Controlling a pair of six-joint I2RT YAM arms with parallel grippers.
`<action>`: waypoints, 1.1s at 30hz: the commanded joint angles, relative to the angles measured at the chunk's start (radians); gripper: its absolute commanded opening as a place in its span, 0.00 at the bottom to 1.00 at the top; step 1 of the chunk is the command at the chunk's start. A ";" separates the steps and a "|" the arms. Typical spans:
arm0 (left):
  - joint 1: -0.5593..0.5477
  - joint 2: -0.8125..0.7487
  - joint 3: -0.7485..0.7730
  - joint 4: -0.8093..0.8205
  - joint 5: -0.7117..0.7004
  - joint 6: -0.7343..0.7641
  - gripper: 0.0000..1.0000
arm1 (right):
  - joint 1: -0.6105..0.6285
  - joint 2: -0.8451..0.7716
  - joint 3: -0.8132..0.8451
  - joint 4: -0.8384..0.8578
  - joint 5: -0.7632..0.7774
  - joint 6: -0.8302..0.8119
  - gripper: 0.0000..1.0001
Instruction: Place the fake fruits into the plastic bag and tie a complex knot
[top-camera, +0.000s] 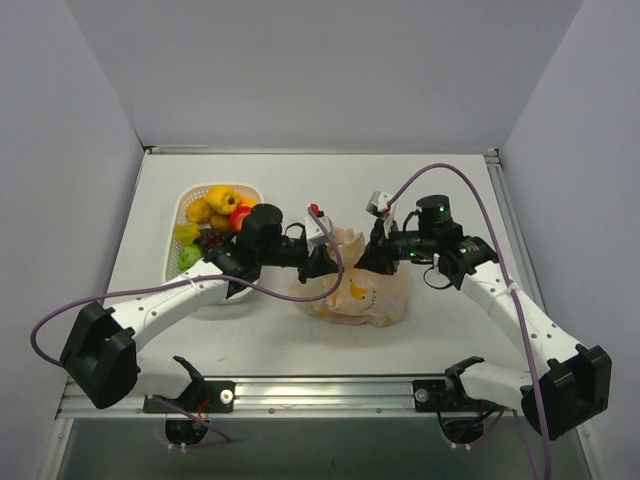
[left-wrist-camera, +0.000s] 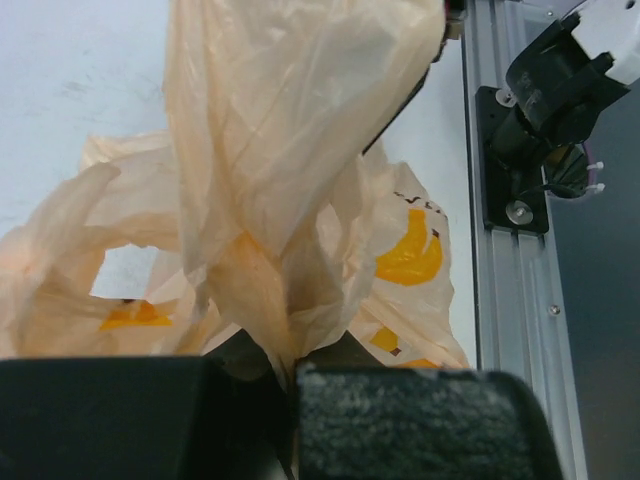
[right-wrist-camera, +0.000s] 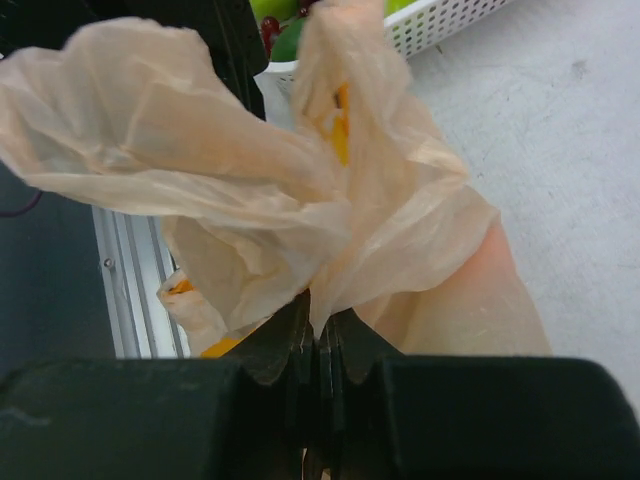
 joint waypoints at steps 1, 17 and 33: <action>0.001 0.042 0.049 0.088 0.036 0.030 0.00 | 0.012 -0.021 -0.016 0.054 0.015 0.046 0.00; -0.022 0.140 0.113 0.055 0.325 0.096 0.07 | 0.022 -0.034 -0.025 -0.026 -0.129 -0.180 0.37; 0.088 -0.053 0.092 -0.190 0.261 0.190 0.40 | -0.023 -0.058 -0.048 -0.052 -0.122 -0.205 0.00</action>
